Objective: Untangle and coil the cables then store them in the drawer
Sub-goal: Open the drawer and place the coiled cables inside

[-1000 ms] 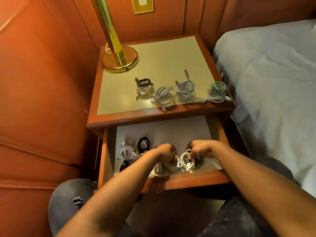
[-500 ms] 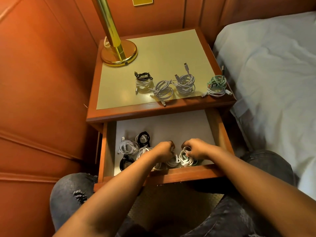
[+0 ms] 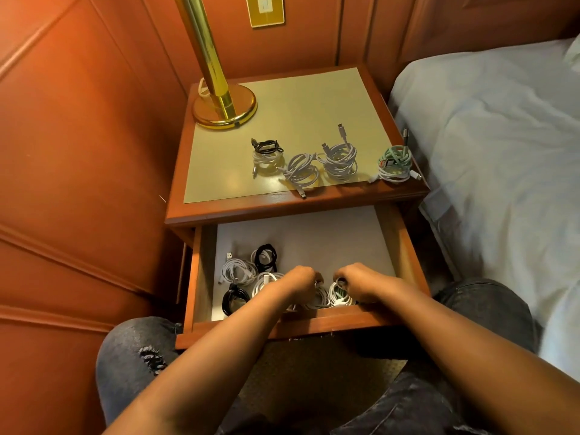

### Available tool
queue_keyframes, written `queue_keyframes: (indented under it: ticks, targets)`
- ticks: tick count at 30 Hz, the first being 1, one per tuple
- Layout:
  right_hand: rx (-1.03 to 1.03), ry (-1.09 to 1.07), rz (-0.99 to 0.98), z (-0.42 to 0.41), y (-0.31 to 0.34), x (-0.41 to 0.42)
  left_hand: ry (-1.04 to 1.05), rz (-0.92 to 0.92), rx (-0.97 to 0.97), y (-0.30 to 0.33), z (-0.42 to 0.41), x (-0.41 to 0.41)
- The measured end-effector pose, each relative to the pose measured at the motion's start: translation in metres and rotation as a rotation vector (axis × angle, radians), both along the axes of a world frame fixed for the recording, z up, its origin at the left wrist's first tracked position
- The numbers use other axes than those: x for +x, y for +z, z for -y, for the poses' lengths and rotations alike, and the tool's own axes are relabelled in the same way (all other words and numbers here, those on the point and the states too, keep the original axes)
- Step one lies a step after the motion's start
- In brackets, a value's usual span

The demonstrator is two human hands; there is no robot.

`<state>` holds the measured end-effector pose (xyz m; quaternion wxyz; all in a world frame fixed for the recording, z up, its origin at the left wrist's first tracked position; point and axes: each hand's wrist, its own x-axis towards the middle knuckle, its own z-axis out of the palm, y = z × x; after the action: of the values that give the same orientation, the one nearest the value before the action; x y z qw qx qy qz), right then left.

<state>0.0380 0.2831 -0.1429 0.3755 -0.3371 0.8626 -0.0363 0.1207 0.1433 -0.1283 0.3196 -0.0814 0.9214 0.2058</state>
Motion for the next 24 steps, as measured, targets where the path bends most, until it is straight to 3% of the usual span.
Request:
queue_keyframes:
  ticks: [9, 17, 24]
  targets:
    - [-0.115, -0.148, 0.015, -0.004, 0.028, 0.003, 0.163, -0.069, 0.038, 0.011, 0.005, 0.007]
    - [-0.394, -0.251, -0.143, 0.011, 0.098, 0.003, 0.409, -0.405, 0.099, 0.076, 0.029, 0.004]
    - [-0.631, -0.289, -0.224, 0.065, 0.168, -0.020, 0.796, -0.610, 0.422, 0.137, 0.069, -0.017]
